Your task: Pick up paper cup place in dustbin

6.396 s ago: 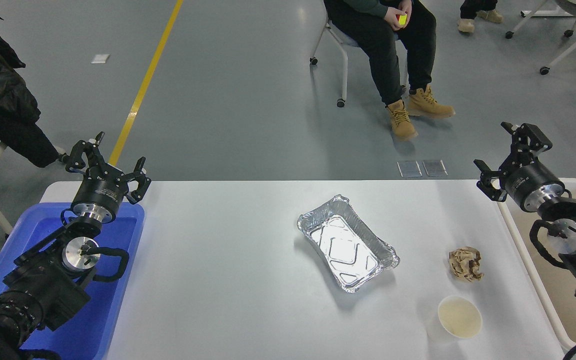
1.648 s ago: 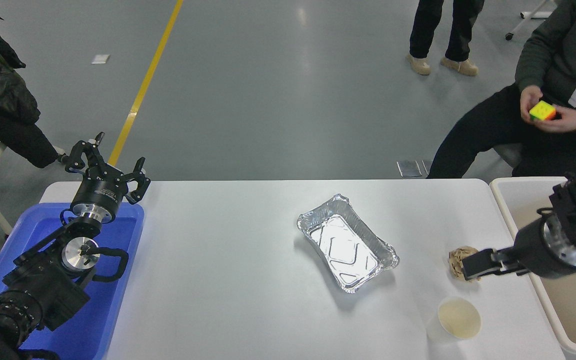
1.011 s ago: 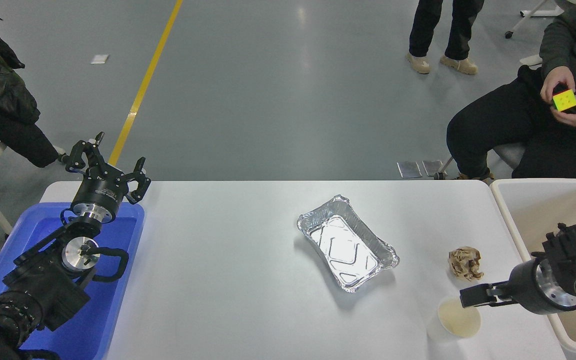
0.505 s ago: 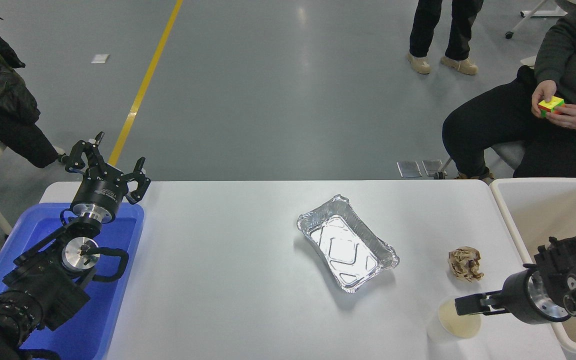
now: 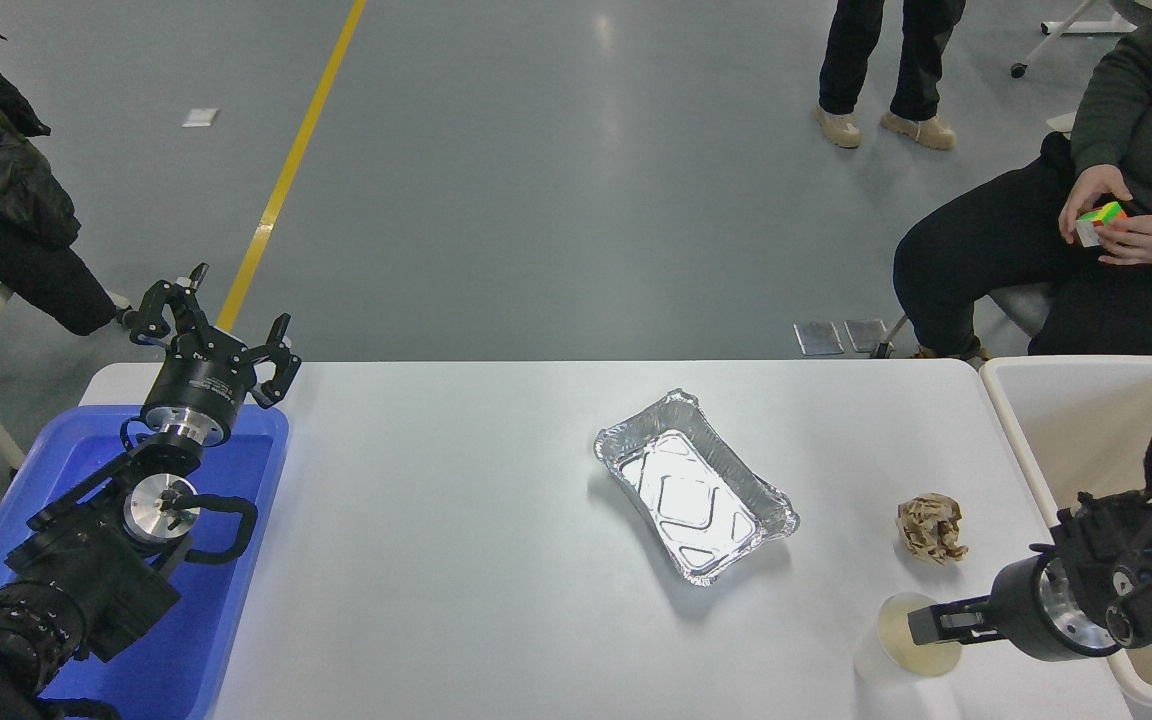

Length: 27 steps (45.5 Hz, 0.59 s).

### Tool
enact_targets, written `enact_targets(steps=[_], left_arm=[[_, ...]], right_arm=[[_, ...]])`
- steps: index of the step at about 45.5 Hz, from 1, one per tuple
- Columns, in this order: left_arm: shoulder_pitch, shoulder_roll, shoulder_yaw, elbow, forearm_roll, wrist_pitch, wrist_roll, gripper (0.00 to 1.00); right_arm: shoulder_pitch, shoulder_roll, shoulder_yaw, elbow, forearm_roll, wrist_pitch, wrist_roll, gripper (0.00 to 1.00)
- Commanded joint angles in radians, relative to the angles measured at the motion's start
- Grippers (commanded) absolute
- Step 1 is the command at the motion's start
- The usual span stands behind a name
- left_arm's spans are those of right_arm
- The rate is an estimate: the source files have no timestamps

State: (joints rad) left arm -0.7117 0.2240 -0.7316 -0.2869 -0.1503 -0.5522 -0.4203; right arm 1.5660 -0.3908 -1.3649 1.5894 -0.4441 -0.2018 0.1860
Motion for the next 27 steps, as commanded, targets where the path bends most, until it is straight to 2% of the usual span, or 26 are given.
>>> enact_targets(steps=[1,27], left_arm=[[0.000,0.000,0.000,0.000,0.000,0.000,0.000,0.99],[0.000,0.000,0.000,0.000,0.000,0.000,0.000,0.99]], right_arm=[[-0.012,0.003,0.001,-0.005,0.005,0.001,0.000,0.00],[0.046,-0.045,0.001,0.038,0.030,0.013,0.000,0.00]])
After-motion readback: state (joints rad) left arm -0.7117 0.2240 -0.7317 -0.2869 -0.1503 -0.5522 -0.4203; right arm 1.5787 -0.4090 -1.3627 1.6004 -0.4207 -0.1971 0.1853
